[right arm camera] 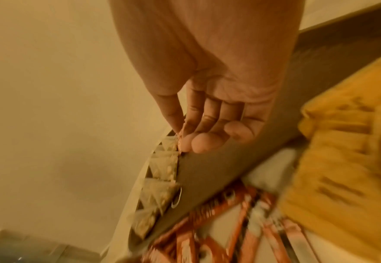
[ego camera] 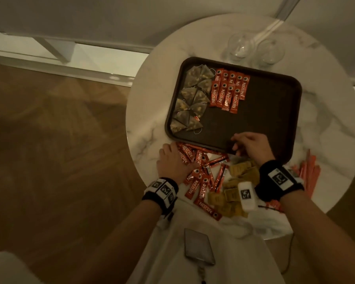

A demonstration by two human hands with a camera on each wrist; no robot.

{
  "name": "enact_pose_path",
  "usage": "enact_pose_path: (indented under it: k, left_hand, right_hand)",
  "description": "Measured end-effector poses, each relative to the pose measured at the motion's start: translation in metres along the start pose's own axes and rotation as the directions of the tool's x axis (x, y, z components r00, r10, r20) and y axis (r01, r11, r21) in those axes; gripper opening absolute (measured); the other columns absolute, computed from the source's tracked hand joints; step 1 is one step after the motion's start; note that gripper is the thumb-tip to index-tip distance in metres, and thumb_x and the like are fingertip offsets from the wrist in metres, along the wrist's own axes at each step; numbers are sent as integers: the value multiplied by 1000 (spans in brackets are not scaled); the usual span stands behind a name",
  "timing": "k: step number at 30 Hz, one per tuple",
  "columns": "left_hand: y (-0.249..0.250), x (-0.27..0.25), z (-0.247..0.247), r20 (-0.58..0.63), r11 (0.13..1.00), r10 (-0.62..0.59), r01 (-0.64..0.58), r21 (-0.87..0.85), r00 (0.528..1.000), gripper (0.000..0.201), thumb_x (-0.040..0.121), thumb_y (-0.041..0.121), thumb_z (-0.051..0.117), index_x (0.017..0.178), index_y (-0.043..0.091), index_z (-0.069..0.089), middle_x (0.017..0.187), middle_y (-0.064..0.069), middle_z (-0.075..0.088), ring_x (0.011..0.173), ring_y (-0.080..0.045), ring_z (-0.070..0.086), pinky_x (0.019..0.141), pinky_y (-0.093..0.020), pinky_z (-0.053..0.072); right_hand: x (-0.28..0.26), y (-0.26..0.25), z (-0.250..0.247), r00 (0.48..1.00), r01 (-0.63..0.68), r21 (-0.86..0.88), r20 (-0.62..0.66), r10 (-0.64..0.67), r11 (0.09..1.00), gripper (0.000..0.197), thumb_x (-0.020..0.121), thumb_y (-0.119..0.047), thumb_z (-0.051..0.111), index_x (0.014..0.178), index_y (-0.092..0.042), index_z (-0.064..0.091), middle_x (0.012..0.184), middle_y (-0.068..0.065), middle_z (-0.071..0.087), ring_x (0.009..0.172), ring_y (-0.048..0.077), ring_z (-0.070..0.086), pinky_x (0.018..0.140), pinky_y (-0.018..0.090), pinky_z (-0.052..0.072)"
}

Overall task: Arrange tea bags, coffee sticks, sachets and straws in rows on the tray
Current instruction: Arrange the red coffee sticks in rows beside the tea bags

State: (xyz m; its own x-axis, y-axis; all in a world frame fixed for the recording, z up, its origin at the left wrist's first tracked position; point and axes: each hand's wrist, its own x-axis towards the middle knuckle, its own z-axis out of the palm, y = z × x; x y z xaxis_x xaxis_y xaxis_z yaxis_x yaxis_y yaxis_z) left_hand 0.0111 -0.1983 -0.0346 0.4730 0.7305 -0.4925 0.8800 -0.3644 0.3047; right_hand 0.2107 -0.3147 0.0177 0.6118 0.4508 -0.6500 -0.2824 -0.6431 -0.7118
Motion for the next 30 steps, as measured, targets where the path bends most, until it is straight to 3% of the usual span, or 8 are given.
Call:
enact_pose_path:
  k: [5,9,14,16,18,22,27,30]
  left_hand:
    - [-1,-4,20,-55,975,50,-61,-215,997,89,68,53,78,138,20,35,129,-3,47,118,-23,44,97,-42,46]
    - [-8,-11,17,-74,840,2,-41,-541,997,80,72,24,83,138,20,38,128,-4,58,114,-19,57,98,-37,49]
    - [-15,-19,7,7,745,-95,75,-662,995,75,81,5,75,144,15,35,94,6,65,74,2,58,60,-6,45]
    - [-19,-21,2,4,704,-116,85,-705,993,67,81,8,75,139,13,41,100,0,66,74,1,58,56,-7,45]
    - [-24,-24,-3,-5,656,-135,86,-750,991,58,82,8,74,134,10,47,107,-2,65,81,-4,61,67,-12,51]
    - [-35,-33,-14,3,578,-137,82,-812,991,34,82,8,74,113,13,60,104,-4,70,94,-18,67,91,-43,55]
    - [-41,-57,-30,129,322,-87,150,-935,988,19,88,4,66,106,11,64,105,-12,72,84,-18,71,70,-29,59]
    - [-32,-74,-37,189,177,-11,188,-966,982,19,90,4,63,108,10,64,102,-10,74,90,-22,72,74,-32,60]
  right_hand:
    - [-47,32,7,994,10,-78,111,-1,997,20,98,-20,55,91,-8,70,65,3,65,50,11,56,46,18,42]
    - [-69,43,7,991,21,-115,137,-5,993,21,99,-15,53,89,-5,69,67,7,66,45,8,57,45,16,46]
    - [-79,60,13,978,2,-115,207,22,993,20,99,-13,51,94,-7,68,73,10,66,54,13,59,55,23,51]
    - [-79,63,20,972,-4,-131,230,34,991,18,98,-15,53,91,-9,68,73,8,67,56,16,58,57,24,49]
    - [-80,61,28,965,11,-162,261,33,987,18,98,-17,54,89,-11,68,72,6,67,55,14,58,55,21,48]
    - [-82,52,43,955,48,-192,297,12,980,16,98,-17,54,94,-11,68,73,4,67,53,9,57,50,17,47]
    - [-93,28,64,946,141,-169,315,-82,975,12,96,-24,59,94,-15,67,80,1,68,57,7,59,48,12,44]
    - [-103,19,78,913,187,-161,392,-111,969,21,91,-35,65,95,-16,71,84,0,72,59,4,63,52,14,46]
